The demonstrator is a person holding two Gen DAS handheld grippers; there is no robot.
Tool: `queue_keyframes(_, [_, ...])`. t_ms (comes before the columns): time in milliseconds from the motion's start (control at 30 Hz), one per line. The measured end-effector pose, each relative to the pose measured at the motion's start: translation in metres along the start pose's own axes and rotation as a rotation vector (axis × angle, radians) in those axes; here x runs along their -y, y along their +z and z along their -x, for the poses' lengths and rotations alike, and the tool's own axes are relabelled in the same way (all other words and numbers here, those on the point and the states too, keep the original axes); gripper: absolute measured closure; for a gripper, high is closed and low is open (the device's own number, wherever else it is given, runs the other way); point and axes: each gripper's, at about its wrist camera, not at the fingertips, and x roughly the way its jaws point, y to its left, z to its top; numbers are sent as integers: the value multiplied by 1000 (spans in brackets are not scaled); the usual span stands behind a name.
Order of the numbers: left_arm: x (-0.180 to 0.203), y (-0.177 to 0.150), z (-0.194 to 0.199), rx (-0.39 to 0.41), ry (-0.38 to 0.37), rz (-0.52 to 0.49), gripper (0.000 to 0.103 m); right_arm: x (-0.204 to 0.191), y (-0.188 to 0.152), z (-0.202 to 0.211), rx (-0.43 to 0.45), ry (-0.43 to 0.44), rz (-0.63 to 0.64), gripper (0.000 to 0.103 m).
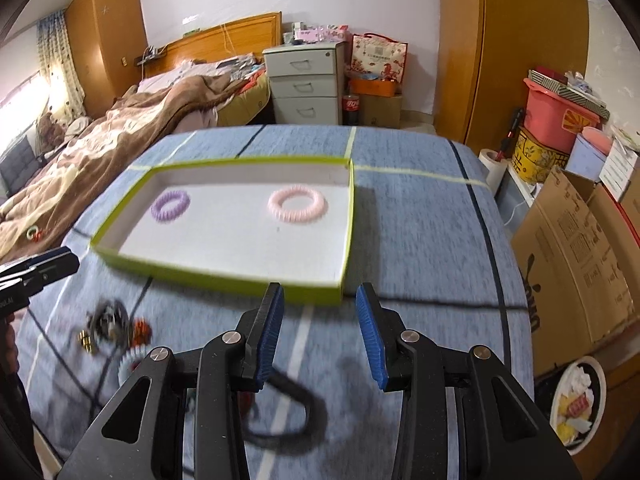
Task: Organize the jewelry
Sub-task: 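Grasp the black fitness band with the right tool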
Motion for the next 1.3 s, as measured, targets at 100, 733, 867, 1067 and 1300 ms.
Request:
queue_keyframes(100, [-2,-10,6,2,9,3,46,1,-13,2,-15,8,9,64])
queue_keyframes(733, [-11,-56,17,-35,-18,23,46,-7,-49,-2,-89,55,61,56])
queue_keyframes(867, [-14,-59,17,-39,-22,25,46,-6,-50,-4,-103,58,48,56])
queue_keyframes(1067, [-15,-63,15,-50,-22,33,46,-9,-53,-5,-119,64,59,60])
queue_keyframes(1300, [-13,-64,14,-55,-36,24,46,-15,-55,-4,-122,74,75,80])
